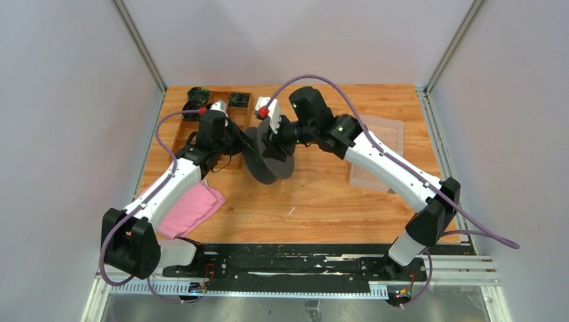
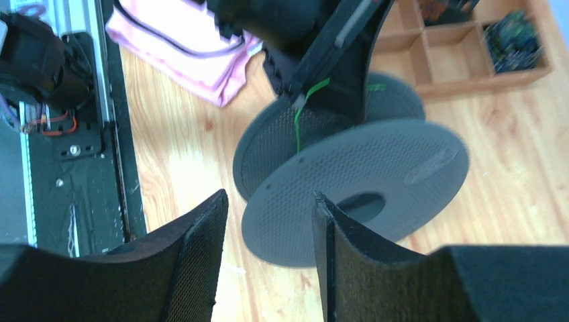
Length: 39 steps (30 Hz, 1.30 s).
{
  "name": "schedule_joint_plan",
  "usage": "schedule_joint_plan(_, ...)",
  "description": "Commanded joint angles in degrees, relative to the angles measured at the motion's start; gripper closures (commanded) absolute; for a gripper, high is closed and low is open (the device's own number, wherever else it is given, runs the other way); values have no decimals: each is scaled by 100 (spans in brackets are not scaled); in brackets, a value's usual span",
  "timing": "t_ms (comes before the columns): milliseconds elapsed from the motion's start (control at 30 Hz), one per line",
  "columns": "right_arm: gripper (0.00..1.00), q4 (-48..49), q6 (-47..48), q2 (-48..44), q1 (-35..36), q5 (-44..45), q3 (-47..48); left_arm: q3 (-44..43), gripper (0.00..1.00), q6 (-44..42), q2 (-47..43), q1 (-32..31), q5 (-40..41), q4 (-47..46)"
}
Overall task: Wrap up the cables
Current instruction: Wrap the cable around the cable reel.
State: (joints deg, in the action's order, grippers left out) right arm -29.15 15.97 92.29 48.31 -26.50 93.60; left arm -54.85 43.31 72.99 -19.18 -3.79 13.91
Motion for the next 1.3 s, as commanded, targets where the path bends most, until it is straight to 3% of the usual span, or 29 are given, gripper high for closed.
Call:
schedule_joint_plan(0,52,-559,461,349,145,-131,1008,-47,100,-34,-158,28,-417,-798)
schedule_joint_plan(367,50,-1540,1402,1183,391,45,2284,-133,100,-1058,-376,-31,-600,-803)
schedule_joint_plan(767,46,-1622,1758,1430,800,1054,2348,-98,100,-1197,-579,-191,-601,-825)
schedule_joint_plan(1067,49,-1175,1287,826,788,1187,1818,-17,100,-1243,-779,-162,-228,-718)
schedule_joint_plan(1267,49,-341,514,-97,-61,891,705,-97,100,-1368,-1053,-29,-371,-697)
